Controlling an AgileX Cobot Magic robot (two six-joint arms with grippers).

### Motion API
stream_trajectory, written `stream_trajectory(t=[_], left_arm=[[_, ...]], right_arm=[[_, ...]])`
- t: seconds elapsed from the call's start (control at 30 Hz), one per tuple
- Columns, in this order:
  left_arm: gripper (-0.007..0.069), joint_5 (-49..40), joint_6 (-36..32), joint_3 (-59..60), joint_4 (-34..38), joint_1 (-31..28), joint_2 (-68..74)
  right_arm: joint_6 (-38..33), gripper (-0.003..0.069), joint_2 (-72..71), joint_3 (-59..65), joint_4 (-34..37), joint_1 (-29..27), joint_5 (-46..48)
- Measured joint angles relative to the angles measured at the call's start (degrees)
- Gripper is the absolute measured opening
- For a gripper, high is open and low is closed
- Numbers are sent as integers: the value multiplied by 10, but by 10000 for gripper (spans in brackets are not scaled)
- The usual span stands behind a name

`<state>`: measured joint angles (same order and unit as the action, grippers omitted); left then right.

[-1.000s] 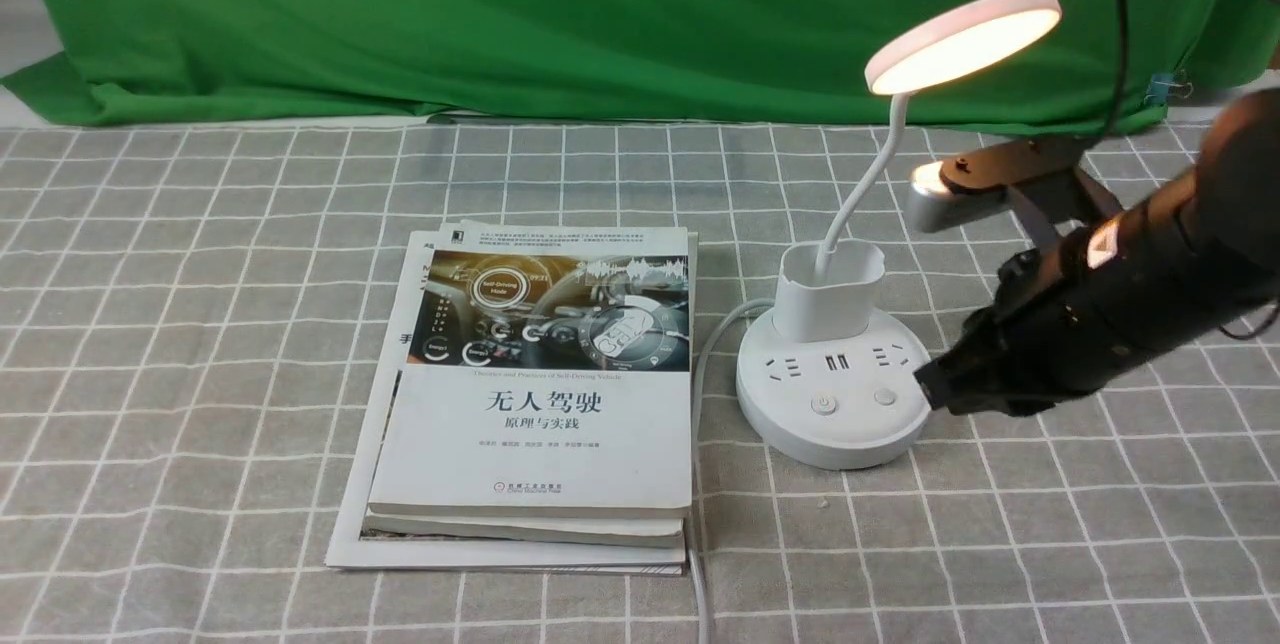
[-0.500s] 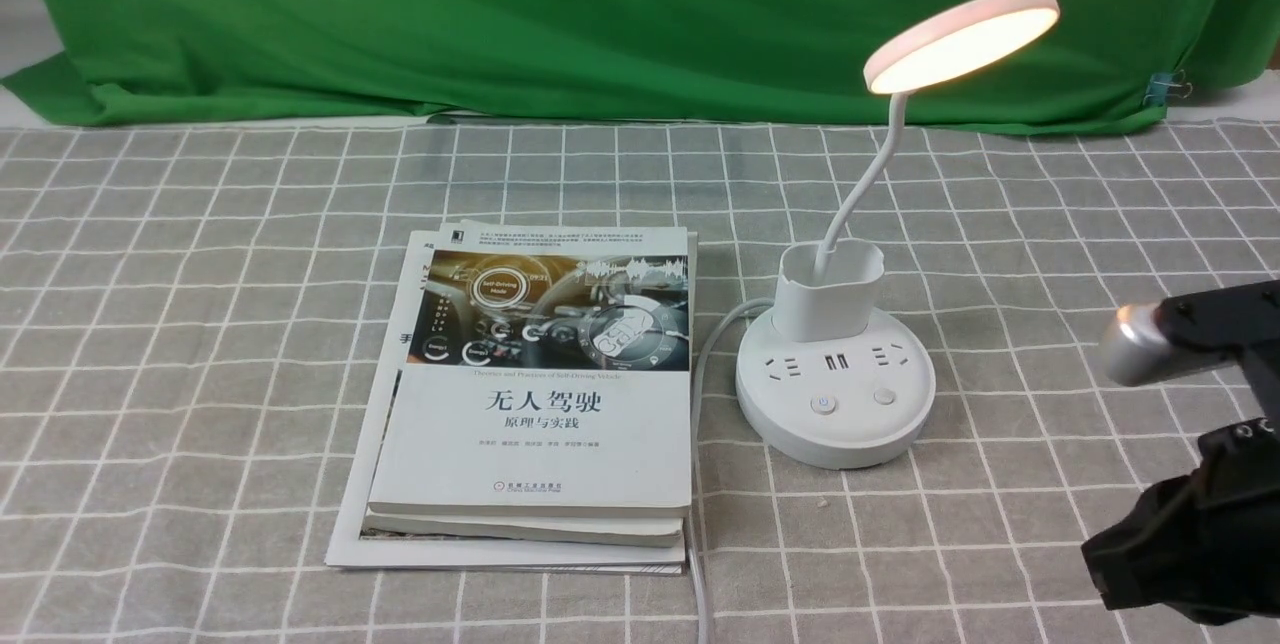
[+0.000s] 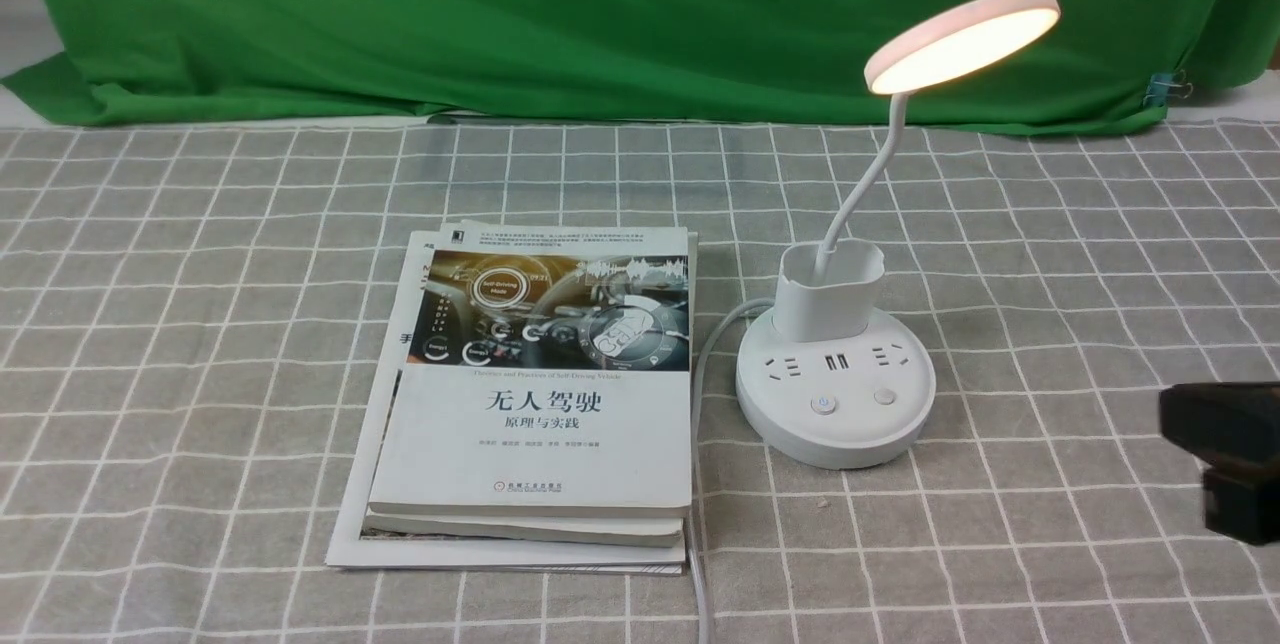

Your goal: Turn on the desk lamp on the grey coffee tablecloth with your hand.

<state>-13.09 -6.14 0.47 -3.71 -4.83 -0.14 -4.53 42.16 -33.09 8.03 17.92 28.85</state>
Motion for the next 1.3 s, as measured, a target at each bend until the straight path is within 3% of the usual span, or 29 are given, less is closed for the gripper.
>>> stream_trajectory(t=[0.2,0.37,0.57,0.93,1.3], left_arm=[[19,0,0,0,0,0,0],[19,0,0,0,0,0,0],[19,0,0,0,0,0,0],[19,0,0,0,0,0,0],[19,0,0,0,0,0,0]], right_arm=[[-81,29,-170,166,-7,-58,-137],[-92,29,-303,291,-7,-102,-208],[-96,29,-409,335,-13,-128,-165],[-40,29,-421,335,-22,-133,-143],[-26,38,-421,335,-22,-133,-143]])
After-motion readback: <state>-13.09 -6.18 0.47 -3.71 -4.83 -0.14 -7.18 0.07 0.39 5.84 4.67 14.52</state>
